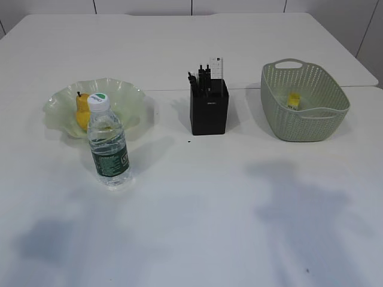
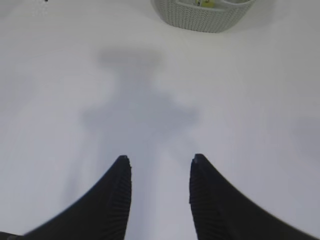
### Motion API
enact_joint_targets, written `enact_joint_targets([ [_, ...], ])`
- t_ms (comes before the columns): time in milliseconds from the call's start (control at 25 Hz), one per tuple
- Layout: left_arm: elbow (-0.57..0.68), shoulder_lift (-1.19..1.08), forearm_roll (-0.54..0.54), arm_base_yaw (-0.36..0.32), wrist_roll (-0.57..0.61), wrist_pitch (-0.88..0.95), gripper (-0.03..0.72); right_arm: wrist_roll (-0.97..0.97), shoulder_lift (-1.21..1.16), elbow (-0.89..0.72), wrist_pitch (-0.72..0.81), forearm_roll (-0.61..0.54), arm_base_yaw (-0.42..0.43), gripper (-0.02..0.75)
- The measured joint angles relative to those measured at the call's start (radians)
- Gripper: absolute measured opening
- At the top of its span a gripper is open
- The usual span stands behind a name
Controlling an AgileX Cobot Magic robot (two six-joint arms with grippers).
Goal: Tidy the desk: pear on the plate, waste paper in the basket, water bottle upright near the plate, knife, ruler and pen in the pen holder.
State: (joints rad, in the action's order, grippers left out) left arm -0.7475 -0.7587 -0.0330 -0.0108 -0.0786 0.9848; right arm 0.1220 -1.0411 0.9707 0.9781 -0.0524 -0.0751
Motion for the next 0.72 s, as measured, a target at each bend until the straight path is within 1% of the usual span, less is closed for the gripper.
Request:
enact_joint_targets([
  [120,0.075,0.096,0.000,0.000,0.000,0.008,0.447,0.000,0.075,-0.041,0.006,0.000,0.000,0.293],
  [240,0.120,0.192,0.000,0.000,0.000,0.023,0.447,-0.002,0.139,-0.092,0.016,0.004,-0.007,0.293],
  [520,0.131,0.387,0.010,0.000,0.000,0.105,0.447,-0.012,0.276,-0.224,0.055,0.014,-0.014,0.293],
  [720,0.131,0.528,0.054,0.000,0.000,0.167,0.447,-0.044,0.382,-0.346,0.069,0.015,-0.014,0.293],
])
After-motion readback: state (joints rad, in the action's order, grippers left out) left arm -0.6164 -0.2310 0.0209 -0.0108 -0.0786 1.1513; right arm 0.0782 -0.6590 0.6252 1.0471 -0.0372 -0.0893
